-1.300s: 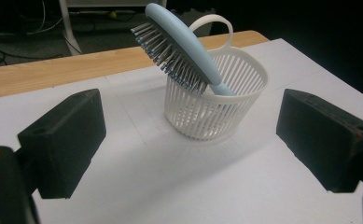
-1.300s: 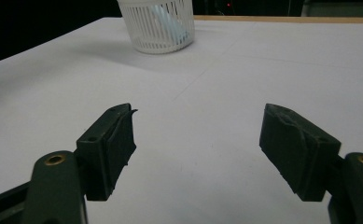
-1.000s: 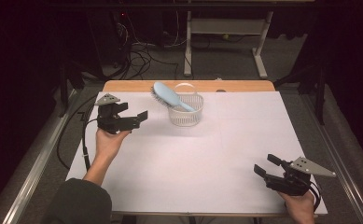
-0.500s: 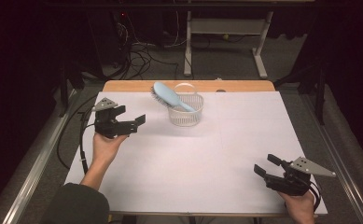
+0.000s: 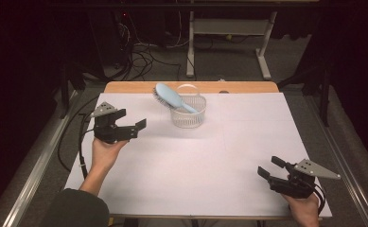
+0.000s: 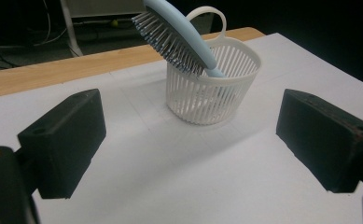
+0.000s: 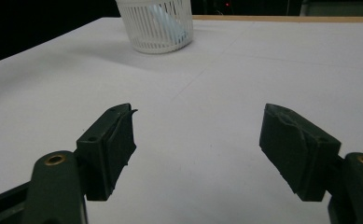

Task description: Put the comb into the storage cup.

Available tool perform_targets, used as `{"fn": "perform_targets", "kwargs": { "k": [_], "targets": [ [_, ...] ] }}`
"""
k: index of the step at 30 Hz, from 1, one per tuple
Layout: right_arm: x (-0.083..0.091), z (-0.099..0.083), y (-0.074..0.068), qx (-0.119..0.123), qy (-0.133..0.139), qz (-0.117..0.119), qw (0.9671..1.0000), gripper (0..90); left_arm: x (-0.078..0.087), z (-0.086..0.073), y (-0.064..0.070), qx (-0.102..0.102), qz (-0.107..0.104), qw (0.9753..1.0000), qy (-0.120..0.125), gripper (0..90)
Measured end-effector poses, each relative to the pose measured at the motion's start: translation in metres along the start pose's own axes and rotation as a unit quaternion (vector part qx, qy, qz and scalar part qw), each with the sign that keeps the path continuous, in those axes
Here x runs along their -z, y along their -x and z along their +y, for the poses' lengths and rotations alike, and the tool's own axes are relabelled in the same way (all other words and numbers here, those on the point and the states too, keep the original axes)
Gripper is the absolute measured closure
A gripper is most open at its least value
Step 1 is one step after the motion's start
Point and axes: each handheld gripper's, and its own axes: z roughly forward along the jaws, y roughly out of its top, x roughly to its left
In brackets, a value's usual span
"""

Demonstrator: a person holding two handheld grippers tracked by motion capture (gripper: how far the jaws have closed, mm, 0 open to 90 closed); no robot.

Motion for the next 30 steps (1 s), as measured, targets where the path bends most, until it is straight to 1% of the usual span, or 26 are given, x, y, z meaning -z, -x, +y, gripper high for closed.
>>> {"fn": "perform_targets", "kwargs": {
  "k": [6, 24, 27, 30],
  "targets": [
    [0.000, 0.000, 0.000, 0.000, 0.000, 0.000, 1.0000, 26.7, 0.005, -0.004, 0.001, -0.002, 0.004, 1.0000, 0.002, 7.5],
    [0.000, 0.000, -0.001, 0.001, -0.001, -0.001, 1.0000, 26.7, 0.010, -0.012, 0.003, 0.002, 0.000, 1.0000, -0.001, 7.4],
    [0.000, 0.000, -0.001, 0.002, -0.002, -0.001, 1.0000, 26.7, 0.012, -0.013, 0.005, -0.008, 0.008, 0.9999, -0.003, 7.4],
    [0.000, 0.000, -0.001, 0.002, -0.002, -0.002, 1.0000, 26.8, 0.013, -0.015, 0.006, -0.010, 0.009, 0.9999, -0.003, 7.4]
  ]
}}
